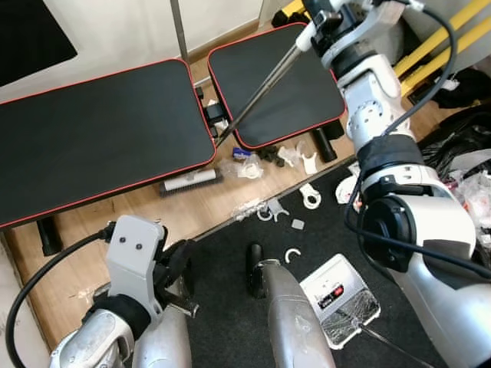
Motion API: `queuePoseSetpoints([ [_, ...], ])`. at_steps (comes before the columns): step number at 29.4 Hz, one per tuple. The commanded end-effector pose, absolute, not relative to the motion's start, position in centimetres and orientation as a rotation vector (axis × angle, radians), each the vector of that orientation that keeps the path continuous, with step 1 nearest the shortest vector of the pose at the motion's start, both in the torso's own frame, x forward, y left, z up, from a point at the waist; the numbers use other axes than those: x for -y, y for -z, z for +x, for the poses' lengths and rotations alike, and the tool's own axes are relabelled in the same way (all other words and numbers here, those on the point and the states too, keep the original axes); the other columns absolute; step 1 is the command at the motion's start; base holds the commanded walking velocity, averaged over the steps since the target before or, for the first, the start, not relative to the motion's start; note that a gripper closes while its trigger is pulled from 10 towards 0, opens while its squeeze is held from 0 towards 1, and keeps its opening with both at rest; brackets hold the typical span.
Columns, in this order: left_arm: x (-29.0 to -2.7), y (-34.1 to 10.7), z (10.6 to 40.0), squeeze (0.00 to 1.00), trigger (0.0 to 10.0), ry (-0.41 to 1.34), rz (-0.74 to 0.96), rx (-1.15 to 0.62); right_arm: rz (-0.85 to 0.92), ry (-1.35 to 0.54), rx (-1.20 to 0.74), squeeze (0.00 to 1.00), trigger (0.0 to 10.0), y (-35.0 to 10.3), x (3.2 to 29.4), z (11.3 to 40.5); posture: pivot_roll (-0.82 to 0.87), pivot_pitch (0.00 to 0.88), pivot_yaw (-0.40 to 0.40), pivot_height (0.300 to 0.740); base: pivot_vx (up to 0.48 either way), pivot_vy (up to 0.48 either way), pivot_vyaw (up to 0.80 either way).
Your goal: Sweep floor
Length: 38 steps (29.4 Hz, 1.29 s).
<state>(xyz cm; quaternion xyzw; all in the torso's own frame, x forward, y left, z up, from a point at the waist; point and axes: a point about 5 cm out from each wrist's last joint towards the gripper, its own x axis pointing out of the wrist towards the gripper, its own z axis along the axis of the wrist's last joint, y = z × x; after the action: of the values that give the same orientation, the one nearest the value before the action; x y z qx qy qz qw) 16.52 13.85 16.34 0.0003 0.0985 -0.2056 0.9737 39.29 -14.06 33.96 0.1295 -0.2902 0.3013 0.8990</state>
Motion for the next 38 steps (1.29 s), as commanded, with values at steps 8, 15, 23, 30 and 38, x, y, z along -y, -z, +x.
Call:
queuePoseSetpoints([
  [8, -13.4, -15.0, 17.2, 0.0, 10.0, 0.398, -0.014, -0.227, 0.115, -0.721, 0.651, 0.0, 0.0, -36.1, 12.4, 36.9, -0.04, 0.36, -0.176, 0.74, 0.0, 0.0, 0.0],
  [15, -13.3, -14.9, 17.7, 0.0, 10.0, 0.404, -0.017, -0.22, 0.113, -0.847, 0.601, 0.0, 0.0, -36.1, 10.7, 35.3, -0.04, 0.349, -0.177, 0.74, 0.0, 0.0, 0.0],
  [23, -13.1, -14.8, 18.2, 0.0, 10.0, 0.419, -0.034, -0.203, 0.176, -1.017, 0.483, 0.0, 10.0, -34.1, 9.3, 32.8, -0.05, 0.333, -0.177, 0.74, 0.0, 0.0, 0.0],
  [30, -13.3, -14.7, 19.0, 0.0, 10.0, 0.409, -0.058, -0.202, 0.109, -0.948, 0.437, 0.0, 10.0, -33.0, 9.3, 32.0, -0.07, 0.309, -0.178, 0.74, 0.0, 0.0, 0.0],
  [38, -13.4, -14.1, 19.8, 0.0, 10.0, 0.39, -0.1, -0.218, 0.176, -0.915, 0.428, 0.0, 10.0, -32.0, 7.9, 29.8, -0.08, 0.282, -0.191, 0.74, 0.0, 0.18, -0.29],
])
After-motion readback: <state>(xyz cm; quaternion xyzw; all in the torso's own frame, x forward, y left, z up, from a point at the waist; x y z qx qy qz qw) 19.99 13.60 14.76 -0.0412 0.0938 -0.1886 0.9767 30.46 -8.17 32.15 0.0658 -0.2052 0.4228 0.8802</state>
